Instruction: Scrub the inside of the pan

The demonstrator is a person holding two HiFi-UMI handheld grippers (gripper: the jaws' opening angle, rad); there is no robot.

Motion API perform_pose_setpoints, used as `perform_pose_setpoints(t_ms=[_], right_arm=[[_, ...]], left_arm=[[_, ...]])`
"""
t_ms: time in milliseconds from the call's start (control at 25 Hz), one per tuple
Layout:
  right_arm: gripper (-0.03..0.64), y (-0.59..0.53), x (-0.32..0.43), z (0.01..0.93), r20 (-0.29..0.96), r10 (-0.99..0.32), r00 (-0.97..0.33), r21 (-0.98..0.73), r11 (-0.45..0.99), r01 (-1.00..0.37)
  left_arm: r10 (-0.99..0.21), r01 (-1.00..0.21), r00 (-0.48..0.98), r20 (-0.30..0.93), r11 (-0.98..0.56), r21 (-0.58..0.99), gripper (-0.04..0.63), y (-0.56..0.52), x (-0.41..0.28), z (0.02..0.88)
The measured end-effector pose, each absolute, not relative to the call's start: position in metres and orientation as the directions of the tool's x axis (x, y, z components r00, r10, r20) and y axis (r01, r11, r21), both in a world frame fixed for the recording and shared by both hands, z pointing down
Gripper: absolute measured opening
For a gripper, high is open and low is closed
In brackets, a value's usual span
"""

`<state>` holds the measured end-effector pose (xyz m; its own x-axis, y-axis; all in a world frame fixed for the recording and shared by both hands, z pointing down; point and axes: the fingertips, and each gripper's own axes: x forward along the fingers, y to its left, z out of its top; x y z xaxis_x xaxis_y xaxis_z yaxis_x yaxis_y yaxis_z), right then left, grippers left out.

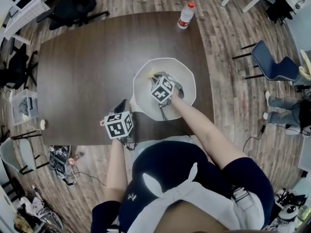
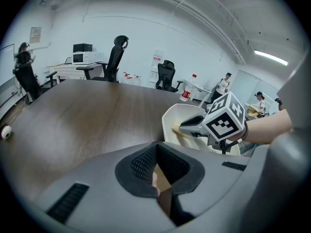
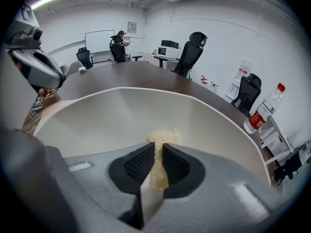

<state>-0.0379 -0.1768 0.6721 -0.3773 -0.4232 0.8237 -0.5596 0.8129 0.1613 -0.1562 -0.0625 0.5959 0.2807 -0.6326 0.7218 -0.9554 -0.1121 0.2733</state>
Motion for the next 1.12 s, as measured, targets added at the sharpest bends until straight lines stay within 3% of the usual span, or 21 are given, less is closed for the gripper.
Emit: perform_pose_setpoints(t_ms=[680,1120], right_arm=[[0.046,-0.195,0.014,0.674,0.859,-0.468,-0.209,0.237,0.725,-0.647],[0.046,-0.187,0.041,0.685,0.923,-0.369,-0.11,0.239,0.773,-0.588]], left_arm=[[-0.63,-0.958,0.281,0.724,-0.141,0.249,0.003,-0.06,-0.155,0.588],[-0.64,-0.961,0.271,0.719,-0.138,0.24,0.003,-0.061,-0.157,0.588]])
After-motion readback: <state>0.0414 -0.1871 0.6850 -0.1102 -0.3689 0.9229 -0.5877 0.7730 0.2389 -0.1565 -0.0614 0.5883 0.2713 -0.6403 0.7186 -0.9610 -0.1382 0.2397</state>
